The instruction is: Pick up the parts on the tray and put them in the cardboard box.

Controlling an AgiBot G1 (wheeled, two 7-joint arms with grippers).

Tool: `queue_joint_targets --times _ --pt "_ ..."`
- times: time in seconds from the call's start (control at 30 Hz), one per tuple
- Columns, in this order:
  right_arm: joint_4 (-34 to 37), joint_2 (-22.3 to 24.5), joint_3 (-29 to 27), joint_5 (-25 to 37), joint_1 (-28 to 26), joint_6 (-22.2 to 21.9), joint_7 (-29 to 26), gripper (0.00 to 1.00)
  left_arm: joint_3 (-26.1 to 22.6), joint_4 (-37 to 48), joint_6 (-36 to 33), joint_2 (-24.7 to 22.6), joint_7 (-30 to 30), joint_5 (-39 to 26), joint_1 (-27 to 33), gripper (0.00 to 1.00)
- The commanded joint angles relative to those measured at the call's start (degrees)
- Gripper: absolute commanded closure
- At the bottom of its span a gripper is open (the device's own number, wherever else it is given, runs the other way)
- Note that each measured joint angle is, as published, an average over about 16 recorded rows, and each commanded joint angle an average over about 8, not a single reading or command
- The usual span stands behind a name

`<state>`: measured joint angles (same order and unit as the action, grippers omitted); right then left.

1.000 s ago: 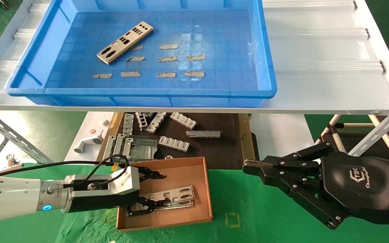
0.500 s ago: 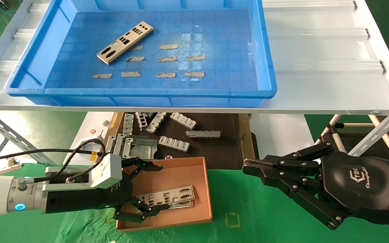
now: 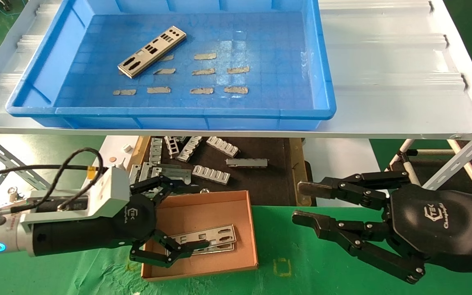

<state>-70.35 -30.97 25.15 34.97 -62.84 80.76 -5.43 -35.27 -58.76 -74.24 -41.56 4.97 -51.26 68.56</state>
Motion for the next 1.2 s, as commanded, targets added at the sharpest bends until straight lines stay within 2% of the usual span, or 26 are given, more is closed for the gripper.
queue_joint_targets --times 0.03,1.2 --pt "0.00 0.00 0.00 0.00 0.00 0.00 0.00 0.00 1.04 -0.80 -0.62 0.35 -0.85 0.51 -0.38 0.00" --pt "0.00 0.00 0.00 0.00 0.00 -0.01 0.00 0.00 18.88 -14.54 -11.26 6.42 -15.42 9.23 -6.87 0.00"
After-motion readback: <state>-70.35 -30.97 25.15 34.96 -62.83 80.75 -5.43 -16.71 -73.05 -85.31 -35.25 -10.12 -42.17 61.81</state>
